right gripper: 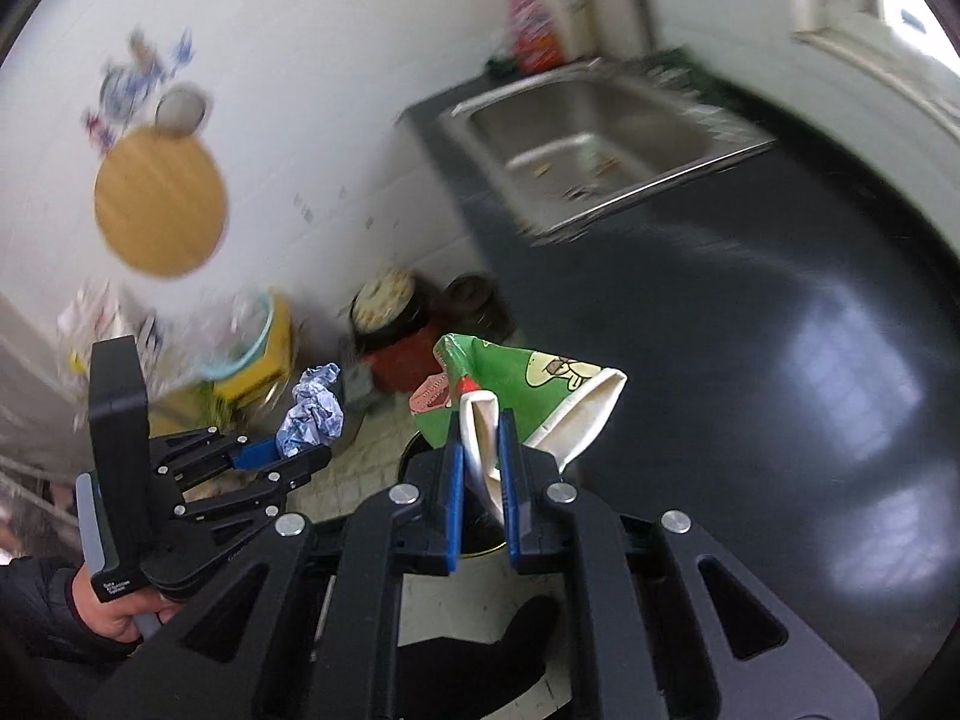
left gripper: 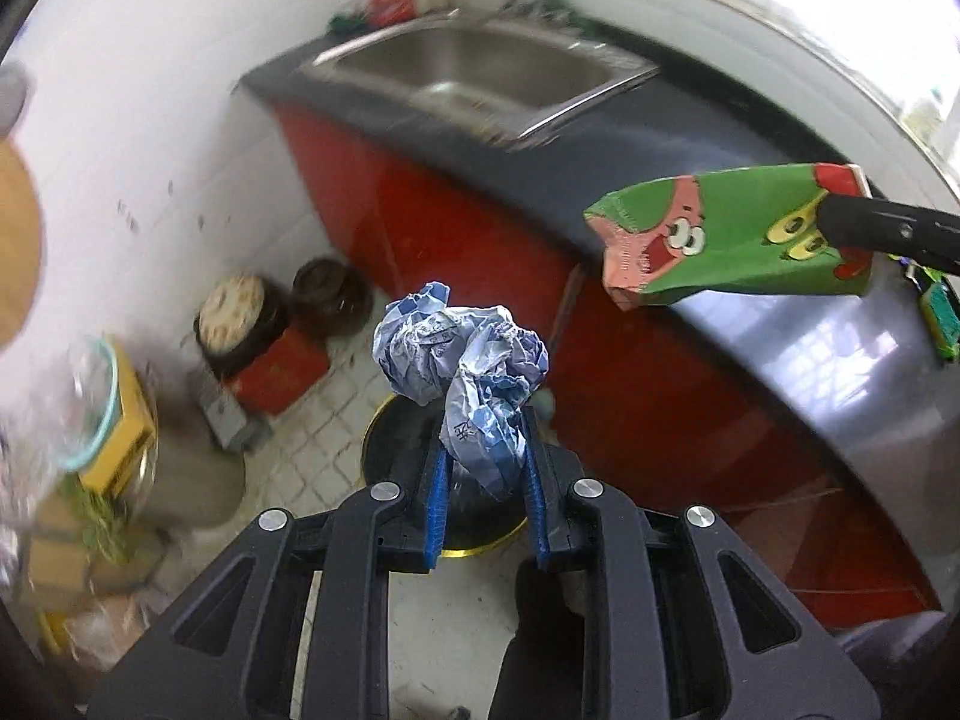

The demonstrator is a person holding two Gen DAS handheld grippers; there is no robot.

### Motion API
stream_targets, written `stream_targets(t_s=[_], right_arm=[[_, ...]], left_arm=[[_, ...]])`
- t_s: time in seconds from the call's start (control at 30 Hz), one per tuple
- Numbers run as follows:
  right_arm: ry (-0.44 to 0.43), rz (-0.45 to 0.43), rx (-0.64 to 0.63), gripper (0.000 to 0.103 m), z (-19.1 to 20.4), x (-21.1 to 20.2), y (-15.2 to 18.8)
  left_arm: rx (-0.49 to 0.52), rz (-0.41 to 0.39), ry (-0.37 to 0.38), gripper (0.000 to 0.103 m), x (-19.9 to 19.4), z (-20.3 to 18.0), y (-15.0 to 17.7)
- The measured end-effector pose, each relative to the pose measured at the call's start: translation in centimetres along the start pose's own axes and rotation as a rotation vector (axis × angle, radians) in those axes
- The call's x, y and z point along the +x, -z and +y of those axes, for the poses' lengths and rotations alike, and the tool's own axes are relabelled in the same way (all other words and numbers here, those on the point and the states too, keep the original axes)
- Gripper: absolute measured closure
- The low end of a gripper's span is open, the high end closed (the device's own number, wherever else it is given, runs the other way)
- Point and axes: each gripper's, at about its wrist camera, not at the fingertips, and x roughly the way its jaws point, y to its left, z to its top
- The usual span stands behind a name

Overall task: Collect trash
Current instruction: 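Carry paper and cartoon cup to the bin and open both tools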

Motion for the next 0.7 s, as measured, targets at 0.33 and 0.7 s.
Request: stream_targets(t_s=[0.33, 0.7], right_arm=[[0.010, 0.155, -0.044, 0.092, 4.6, 10.6, 0.2], [0.033, 0.213, -0.064, 0.091, 6.2, 14.9, -0.4]], left_arm=[[-0.107, 0.071, 0.037, 0.082, 6.4, 5.1, 4.7], [-0.107, 0.102, 0.067, 0.082, 9.5, 5.9, 4.3]])
